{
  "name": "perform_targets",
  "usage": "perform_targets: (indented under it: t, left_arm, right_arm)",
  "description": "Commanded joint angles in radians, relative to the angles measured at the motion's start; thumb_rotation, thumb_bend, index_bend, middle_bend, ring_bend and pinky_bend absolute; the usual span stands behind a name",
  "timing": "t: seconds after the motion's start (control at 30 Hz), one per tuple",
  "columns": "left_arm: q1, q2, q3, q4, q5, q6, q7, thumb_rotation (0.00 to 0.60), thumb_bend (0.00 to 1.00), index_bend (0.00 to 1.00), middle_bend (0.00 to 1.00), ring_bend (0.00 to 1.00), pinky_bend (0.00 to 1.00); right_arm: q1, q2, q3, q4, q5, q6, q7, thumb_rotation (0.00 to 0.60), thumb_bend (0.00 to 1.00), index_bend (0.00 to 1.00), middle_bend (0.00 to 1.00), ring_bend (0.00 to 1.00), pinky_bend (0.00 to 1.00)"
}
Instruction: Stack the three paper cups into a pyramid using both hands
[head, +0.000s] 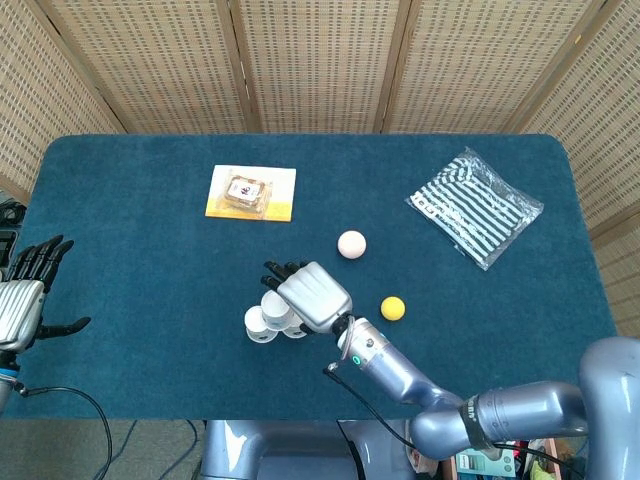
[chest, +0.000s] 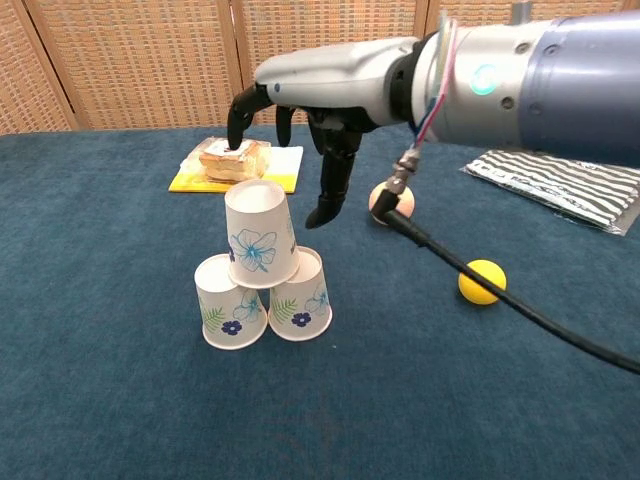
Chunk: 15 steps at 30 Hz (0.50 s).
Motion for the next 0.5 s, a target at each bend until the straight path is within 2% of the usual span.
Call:
perform_targets:
  t: [0.03, 0.13, 0.23, 0.33, 0.4, 0.5]
  left_arm:
    - [0.004, -0.001, 0.002, -0.003, 0.009, 0.009, 0.002, 0.600, 0.12, 0.00, 0.00, 0.00, 0.00]
    - [0.012, 0.000, 0.006, -0.011, 0.023, 0.026, 0.004, 0.600, 0.12, 0.00, 0.00, 0.00, 0.00]
    - [0.027, 0.000, 0.016, -0.016, 0.042, 0.048, 0.004, 0.600, 0.12, 0.00, 0.00, 0.00, 0.00]
    - [0.040, -0.002, 0.027, -0.015, 0.059, 0.068, 0.003, 0.600, 0.12, 0.00, 0.00, 0.00, 0.00]
    - [0.054, -0.014, 0.029, -0.006, 0.078, 0.100, -0.004, 0.600, 0.12, 0.00, 0.00, 0.00, 0.00]
    - [0.095, -0.049, 0.043, 0.016, 0.101, 0.171, 0.007, 0.600, 0.12, 0.00, 0.00, 0.00, 0.00]
  right_arm:
    - [-0.075, 0.097, -0.052, -0.050, -0.123, 0.060, 0.028, 0.600, 0.15, 0.25, 0.21, 0.29, 0.36]
    - [-0.170, 0.175, -0.105, -0.054, -0.274, 0.120, 0.123, 0.600, 0.12, 0.25, 0.21, 0.29, 0.34]
    - [-0.287, 0.244, -0.179, -0.001, -0.447, 0.199, 0.277, 0.600, 0.09, 0.23, 0.18, 0.24, 0.23]
    - [-0.399, 0.285, -0.243, 0.123, -0.602, 0.308, 0.430, 0.600, 0.03, 0.17, 0.06, 0.09, 0.08]
    - [-0.474, 0.291, -0.269, 0.221, -0.655, 0.390, 0.503, 0.600, 0.00, 0.12, 0.00, 0.01, 0.01]
    - [-0.622, 0.267, -0.302, 0.348, -0.640, 0.523, 0.574, 0.600, 0.00, 0.04, 0.00, 0.00, 0.00]
